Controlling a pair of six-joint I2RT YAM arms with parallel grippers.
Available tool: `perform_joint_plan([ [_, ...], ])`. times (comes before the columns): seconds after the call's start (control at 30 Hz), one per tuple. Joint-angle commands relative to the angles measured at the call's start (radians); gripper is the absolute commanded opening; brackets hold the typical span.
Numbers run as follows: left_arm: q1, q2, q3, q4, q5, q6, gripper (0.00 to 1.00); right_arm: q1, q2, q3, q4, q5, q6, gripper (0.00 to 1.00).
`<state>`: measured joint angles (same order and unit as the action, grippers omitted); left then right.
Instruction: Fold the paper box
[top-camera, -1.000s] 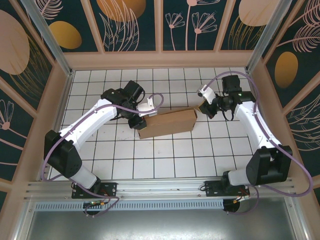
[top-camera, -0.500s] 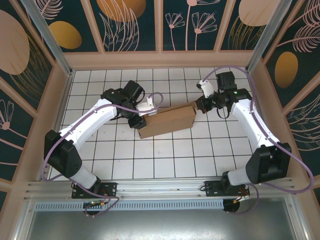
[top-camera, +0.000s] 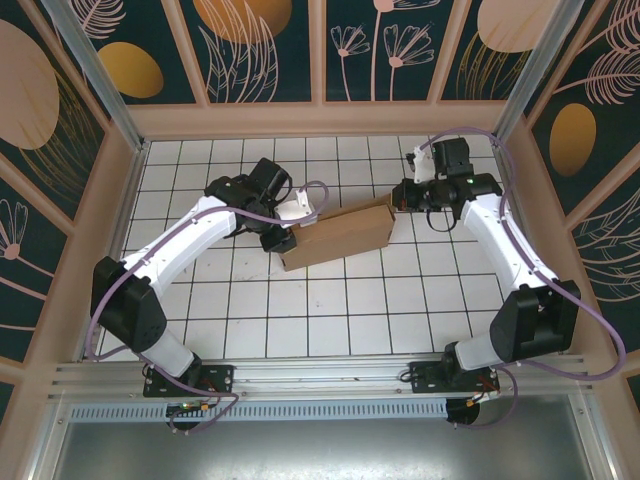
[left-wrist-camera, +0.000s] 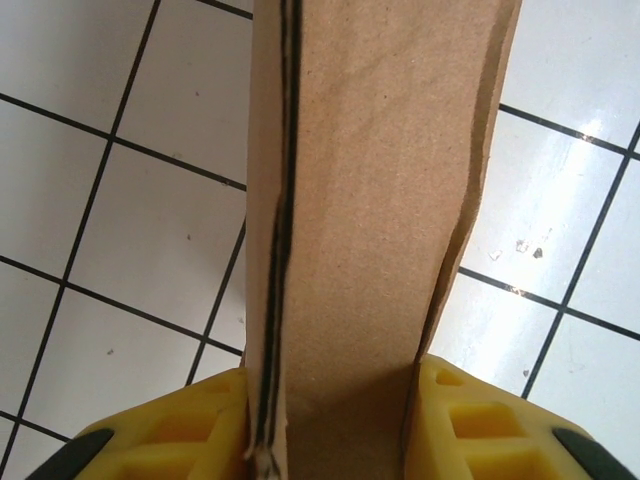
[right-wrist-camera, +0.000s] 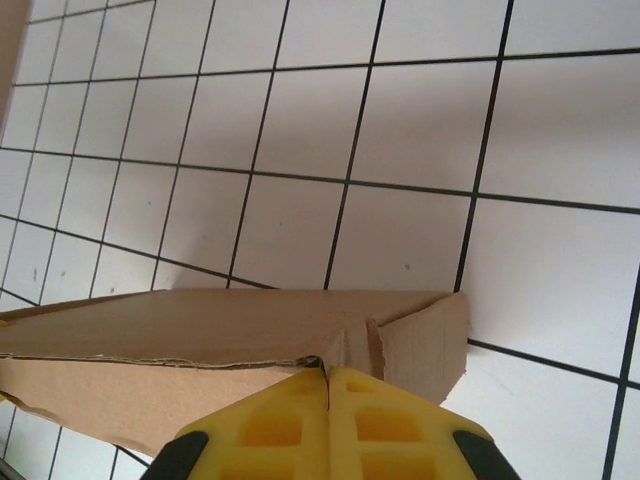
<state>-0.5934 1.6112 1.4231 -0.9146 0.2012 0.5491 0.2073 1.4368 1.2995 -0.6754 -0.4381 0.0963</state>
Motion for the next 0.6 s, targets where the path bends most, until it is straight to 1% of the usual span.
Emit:
perform_joint_plan([
  [0.0, -0.005, 0.06, -0.031, -0.005, -0.019, 0.063, 0.31, 0.002, -0.037, -0.012, 0.087, -0.069, -0.01, 0.0],
  [0.07, -0.004, 0.059, -0.019, -0.007, 0.012, 0.056, 0.31, 0.002, -0.048, -0.031, 0.085, -0.051, -0.071, 0.0],
  [0.17, -0.004, 0.056, -0.006, -0.002, 0.065, 0.051, 0.3, 0.001, -0.042, -0.039, 0.067, -0.021, -0.114, 0.0],
  [0.23, -0.003, 0.058, -0.004, 0.001, 0.085, 0.049, 0.29, 0.001, -0.042, -0.049, 0.076, -0.031, -0.138, 0.01],
  [0.3, -0.004, 0.067, -0.005, 0.002, 0.087, 0.045, 0.29, 0.003, -0.047, -0.068, 0.103, -0.042, -0.149, 0.13],
  [0.33, -0.005, 0.073, -0.004, 0.0, 0.082, 0.044, 0.3, 0.002, -0.053, -0.08, 0.121, -0.047, -0.153, 0.22],
  [0.4, -0.004, 0.083, -0.002, -0.003, 0.08, 0.049, 0.3, 0.001, -0.06, -0.104, 0.155, -0.068, -0.181, 0.36],
  [0.47, -0.004, 0.086, -0.005, -0.004, 0.078, 0.054, 0.3, 0.002, -0.068, -0.128, 0.179, -0.071, -0.207, 0.4],
  [0.57, -0.004, 0.092, -0.003, -0.008, 0.082, 0.055, 0.3, 0.002, -0.072, -0.146, 0.19, -0.095, -0.278, 0.41],
])
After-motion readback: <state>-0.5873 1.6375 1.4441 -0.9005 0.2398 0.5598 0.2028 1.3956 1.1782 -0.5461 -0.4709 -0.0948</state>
